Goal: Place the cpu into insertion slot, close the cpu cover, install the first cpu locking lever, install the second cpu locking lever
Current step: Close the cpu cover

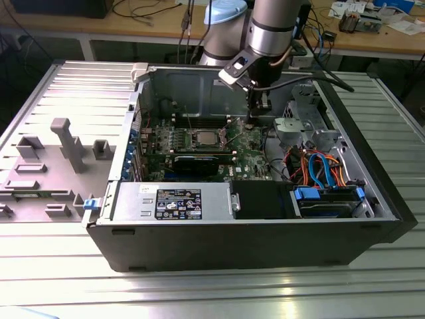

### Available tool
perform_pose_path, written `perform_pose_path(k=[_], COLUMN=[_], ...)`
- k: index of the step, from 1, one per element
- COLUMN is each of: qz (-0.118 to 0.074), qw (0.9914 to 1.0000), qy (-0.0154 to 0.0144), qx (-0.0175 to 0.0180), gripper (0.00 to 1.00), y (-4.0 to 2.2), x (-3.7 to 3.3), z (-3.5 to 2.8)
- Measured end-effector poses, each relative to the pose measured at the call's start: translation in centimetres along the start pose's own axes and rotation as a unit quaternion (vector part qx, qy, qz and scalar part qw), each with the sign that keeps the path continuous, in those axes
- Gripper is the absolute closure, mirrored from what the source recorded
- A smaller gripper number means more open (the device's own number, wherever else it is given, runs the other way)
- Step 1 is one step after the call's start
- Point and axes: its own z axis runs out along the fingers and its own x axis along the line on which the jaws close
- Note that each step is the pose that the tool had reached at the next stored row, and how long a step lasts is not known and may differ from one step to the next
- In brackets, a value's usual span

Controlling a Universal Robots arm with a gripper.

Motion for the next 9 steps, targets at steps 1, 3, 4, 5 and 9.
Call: perform_pose_path(k=[1,3,4,5,9], qz=[0.0,0.0,0.0,0.0,0.0], qw=[1.0,1.0,1.0,1.0,1.0], qy=[0.0,0.0,-0.0001,0.0,0.0], qx=[0.0,0.0,0.0,0.0,0.0], gripper=[0.89,0.89,0.89,0.89,0.89], y=[0.06,0.28,0.38,0.5,0.63], x=[0.0,-0.01,-0.02,-0.01,-0.02], z=[0.02,0.12,0.16,0.24,0.52])
